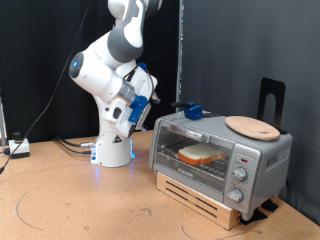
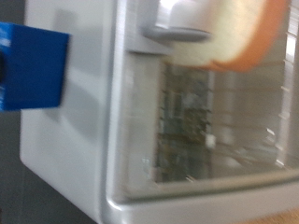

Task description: Make a piece of toast with the oven

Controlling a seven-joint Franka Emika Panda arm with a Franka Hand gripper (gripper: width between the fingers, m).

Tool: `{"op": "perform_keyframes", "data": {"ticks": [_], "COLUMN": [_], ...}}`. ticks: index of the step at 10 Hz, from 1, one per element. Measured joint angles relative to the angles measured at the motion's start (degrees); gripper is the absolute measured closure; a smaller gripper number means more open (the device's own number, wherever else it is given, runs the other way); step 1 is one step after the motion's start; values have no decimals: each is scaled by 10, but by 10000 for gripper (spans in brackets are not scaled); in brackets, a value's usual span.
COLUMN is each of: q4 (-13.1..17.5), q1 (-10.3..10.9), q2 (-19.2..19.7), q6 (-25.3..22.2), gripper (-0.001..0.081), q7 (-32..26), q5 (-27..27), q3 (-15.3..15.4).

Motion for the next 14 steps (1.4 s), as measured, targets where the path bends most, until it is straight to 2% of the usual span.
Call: {"op": "perform_keyframes", "data": {"ticks": [2, 4, 5, 7, 9, 10, 11, 12, 14], "q4": [30, 31, 40, 74, 122, 139, 147, 152, 159], "q1": [-21, -21, -21, -21, -19, -18, -16, -13, -14], "q2": [50, 54, 70, 119, 174, 196, 210, 218, 227], "q6": [10, 1, 2, -1, -12, 18, 69, 94, 78], "gripper": [-1, -1, -1, -1, -1, -1, -1, -1, -1], "q7": [2, 4, 19, 54, 85, 93, 107, 120, 109], "q5": [-32, -30, -3, 24, 11, 9, 15, 17, 19], "q3": [0, 0, 2, 9, 22, 33, 46, 56, 57]}}
